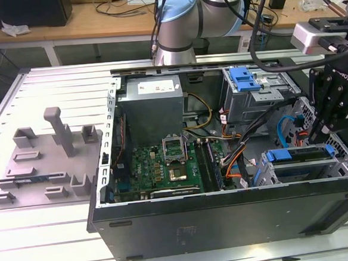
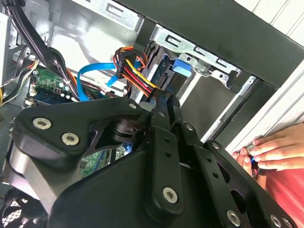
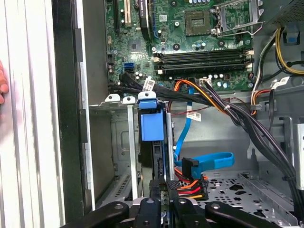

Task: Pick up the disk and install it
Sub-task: 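Insert the first disk wire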

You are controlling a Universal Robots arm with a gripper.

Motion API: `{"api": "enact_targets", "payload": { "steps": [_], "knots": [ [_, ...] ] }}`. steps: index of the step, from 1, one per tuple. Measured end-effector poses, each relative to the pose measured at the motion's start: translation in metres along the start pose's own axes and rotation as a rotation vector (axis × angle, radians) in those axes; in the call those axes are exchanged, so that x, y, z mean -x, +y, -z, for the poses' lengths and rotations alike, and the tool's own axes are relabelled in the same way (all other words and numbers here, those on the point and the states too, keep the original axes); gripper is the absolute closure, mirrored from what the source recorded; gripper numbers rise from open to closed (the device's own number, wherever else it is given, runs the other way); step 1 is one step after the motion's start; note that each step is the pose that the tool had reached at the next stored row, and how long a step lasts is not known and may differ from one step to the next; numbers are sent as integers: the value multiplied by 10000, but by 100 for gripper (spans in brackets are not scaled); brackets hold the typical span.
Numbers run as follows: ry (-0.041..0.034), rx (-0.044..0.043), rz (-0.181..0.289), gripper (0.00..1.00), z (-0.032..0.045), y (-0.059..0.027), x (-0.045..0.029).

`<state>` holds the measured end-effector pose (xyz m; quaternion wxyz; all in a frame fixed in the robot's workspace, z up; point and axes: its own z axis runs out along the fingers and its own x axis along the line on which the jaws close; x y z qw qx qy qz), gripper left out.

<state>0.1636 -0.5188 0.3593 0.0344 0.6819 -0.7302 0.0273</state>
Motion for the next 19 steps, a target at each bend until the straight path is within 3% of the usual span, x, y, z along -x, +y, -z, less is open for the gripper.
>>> {"api": "enact_targets", "payload": {
  "steps": [19],
  "knots": [
    [1, 0, 1, 84, -44, -1, 4]
  ]
}}
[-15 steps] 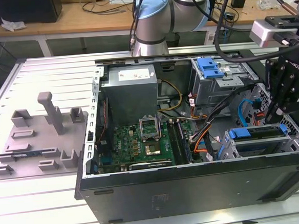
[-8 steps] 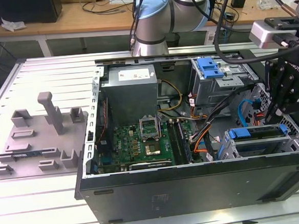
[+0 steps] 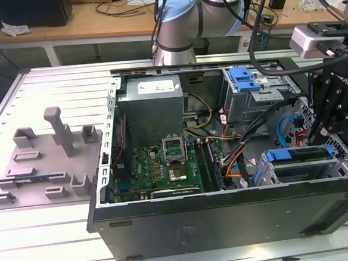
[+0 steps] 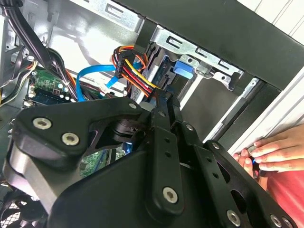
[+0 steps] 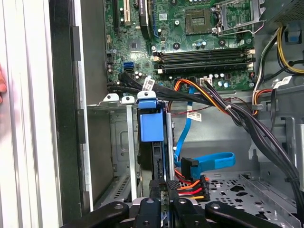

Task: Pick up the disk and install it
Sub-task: 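Insert the first disk wire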

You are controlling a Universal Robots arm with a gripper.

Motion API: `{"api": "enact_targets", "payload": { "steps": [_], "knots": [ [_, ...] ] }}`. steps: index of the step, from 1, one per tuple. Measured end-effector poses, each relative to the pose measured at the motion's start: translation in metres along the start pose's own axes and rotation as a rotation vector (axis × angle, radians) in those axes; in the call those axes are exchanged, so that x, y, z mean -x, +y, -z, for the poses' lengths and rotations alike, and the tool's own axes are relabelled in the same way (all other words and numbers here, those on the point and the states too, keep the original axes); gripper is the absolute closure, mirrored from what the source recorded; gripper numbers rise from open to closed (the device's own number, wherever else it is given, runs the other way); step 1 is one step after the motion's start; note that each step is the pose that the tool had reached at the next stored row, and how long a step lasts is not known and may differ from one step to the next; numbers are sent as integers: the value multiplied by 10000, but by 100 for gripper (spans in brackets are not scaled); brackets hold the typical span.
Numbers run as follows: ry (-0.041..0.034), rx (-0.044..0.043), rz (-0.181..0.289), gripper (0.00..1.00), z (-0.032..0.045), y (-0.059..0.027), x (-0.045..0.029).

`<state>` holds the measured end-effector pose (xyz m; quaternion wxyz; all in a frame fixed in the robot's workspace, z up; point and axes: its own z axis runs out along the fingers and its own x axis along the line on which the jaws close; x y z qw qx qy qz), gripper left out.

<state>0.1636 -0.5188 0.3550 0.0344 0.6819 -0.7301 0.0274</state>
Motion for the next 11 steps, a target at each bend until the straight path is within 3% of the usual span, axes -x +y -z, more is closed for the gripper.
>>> {"api": "enact_targets", "payload": {
  "steps": [11],
  "knots": [
    [0, 0, 0, 84, -25, 0, 1]
  ]
}}
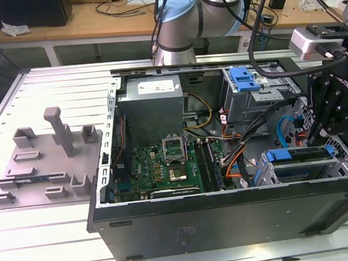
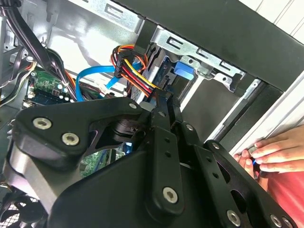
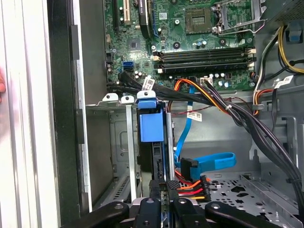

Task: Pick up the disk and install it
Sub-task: 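Insert the first disk wire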

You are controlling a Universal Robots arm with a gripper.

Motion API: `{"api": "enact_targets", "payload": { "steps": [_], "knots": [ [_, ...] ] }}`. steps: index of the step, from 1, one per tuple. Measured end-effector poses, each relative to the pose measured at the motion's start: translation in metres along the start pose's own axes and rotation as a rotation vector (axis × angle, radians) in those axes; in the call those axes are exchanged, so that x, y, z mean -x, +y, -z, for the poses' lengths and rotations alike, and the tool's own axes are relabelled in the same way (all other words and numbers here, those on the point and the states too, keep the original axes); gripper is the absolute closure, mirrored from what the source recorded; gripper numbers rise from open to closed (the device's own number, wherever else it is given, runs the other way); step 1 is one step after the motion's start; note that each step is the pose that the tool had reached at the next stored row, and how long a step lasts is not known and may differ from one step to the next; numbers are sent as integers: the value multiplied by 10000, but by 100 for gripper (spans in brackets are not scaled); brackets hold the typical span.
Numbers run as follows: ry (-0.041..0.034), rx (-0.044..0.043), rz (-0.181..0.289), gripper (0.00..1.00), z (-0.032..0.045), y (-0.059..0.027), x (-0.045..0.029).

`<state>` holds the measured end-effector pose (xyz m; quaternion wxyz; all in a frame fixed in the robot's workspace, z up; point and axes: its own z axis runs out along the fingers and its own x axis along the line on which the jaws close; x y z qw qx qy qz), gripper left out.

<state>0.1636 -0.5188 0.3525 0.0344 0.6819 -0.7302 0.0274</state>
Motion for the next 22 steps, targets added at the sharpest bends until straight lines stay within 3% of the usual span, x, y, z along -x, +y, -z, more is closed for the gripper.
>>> {"api": "enact_targets", "payload": {
  "steps": [22],
  "knots": [
    [0, 0, 0, 84, -43, 0, 3]
  ]
}}
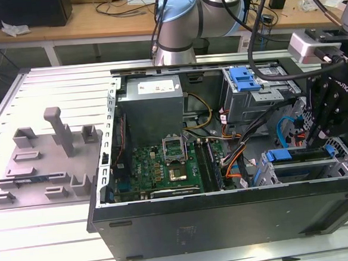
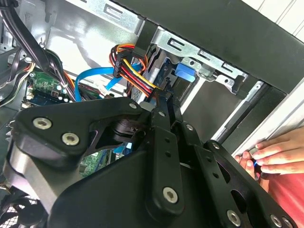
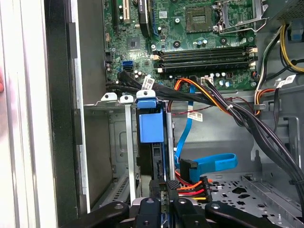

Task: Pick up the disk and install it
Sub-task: 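Insert the first disk wire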

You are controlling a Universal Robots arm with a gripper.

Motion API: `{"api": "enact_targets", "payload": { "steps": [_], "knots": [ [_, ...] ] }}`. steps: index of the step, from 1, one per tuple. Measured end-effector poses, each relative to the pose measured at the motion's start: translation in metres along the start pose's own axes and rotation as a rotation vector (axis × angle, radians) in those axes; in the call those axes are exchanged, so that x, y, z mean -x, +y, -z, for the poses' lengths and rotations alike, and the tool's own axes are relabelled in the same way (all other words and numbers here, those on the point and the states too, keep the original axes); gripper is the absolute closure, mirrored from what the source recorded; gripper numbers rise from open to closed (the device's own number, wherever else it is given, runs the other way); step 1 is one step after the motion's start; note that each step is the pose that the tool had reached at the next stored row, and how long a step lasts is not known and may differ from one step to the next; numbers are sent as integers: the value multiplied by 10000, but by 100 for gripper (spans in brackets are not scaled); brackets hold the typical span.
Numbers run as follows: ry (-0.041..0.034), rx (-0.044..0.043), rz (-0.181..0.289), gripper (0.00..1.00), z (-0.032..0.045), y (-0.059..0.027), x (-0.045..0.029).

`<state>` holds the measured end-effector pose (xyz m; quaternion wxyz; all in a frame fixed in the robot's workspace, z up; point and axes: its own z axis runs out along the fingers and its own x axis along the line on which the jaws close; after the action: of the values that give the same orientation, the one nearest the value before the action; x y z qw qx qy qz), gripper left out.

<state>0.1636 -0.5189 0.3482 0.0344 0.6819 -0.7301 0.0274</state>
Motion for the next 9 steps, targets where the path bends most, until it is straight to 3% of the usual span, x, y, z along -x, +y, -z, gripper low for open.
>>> {"api": "enact_targets", "payload": {
  "steps": [9],
  "knots": [
    [0, 0, 0, 84, -21, 0, 2]
  ]
}}
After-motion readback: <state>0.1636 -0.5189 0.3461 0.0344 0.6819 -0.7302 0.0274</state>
